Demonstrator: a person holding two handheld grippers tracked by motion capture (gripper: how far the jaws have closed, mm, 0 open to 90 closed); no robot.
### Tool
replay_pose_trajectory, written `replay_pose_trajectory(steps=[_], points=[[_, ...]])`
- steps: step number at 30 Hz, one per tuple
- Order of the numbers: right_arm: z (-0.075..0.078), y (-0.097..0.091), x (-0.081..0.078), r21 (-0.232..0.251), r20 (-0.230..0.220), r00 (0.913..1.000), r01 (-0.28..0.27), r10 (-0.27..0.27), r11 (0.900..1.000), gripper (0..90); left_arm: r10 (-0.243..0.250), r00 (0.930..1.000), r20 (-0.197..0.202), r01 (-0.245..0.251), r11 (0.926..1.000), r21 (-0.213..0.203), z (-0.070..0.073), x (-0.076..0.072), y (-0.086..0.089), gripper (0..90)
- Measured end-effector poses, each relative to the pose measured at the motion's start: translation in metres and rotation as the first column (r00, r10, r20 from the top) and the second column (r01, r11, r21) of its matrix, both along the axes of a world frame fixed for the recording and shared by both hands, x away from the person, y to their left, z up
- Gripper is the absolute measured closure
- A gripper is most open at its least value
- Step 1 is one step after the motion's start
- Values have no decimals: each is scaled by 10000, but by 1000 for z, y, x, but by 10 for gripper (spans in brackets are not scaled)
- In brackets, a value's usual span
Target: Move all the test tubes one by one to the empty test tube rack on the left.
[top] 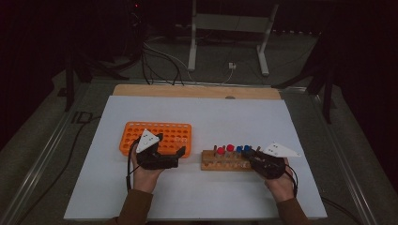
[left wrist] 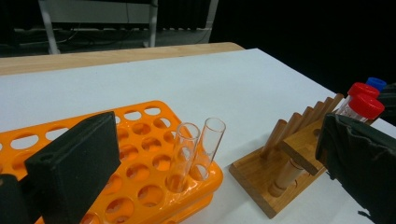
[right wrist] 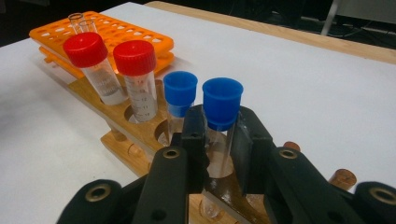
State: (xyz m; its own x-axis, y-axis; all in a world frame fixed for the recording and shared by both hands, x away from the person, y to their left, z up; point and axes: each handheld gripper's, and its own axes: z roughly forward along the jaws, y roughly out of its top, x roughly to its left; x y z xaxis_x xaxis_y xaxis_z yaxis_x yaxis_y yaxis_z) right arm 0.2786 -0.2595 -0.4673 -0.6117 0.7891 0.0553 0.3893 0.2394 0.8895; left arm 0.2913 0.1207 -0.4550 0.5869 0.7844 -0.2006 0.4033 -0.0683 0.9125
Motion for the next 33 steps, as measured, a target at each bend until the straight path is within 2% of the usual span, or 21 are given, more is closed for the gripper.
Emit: replay_pose_trajectory(steps=[7,33], points=[[6,-6,-1,318,108,9999,124,-128,9994,762,-9,10000,-12,9,10000,-43,0,0,0,6],[49,-11,-13,1013,978,9949,151,-251,9947,763,-483,9988,11,483,9988,14,4,-2,-7,7]])
